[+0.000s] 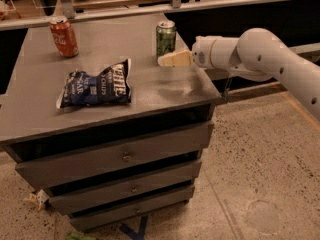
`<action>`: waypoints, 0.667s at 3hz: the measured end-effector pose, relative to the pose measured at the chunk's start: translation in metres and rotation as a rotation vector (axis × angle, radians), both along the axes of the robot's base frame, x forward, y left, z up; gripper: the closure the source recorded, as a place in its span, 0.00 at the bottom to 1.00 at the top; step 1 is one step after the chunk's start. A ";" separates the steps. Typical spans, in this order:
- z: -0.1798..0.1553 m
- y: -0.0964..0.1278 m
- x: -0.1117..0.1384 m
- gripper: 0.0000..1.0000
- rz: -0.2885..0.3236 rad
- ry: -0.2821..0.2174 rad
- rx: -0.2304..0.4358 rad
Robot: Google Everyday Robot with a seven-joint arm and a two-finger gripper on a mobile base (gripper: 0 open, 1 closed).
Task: Move green can near coke can
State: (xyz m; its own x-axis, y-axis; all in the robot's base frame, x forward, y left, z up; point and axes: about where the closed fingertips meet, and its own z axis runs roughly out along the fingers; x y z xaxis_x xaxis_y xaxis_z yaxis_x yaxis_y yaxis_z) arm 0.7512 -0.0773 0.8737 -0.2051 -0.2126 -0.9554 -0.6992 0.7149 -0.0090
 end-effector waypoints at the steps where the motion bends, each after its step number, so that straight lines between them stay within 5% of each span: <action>1: -0.011 -0.006 0.018 0.00 -0.022 0.008 -0.004; 2: -0.014 -0.003 0.035 0.00 -0.017 -0.003 -0.009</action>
Offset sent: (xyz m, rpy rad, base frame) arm 0.0561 -0.0069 -0.0139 -0.0171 -0.0243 -0.0200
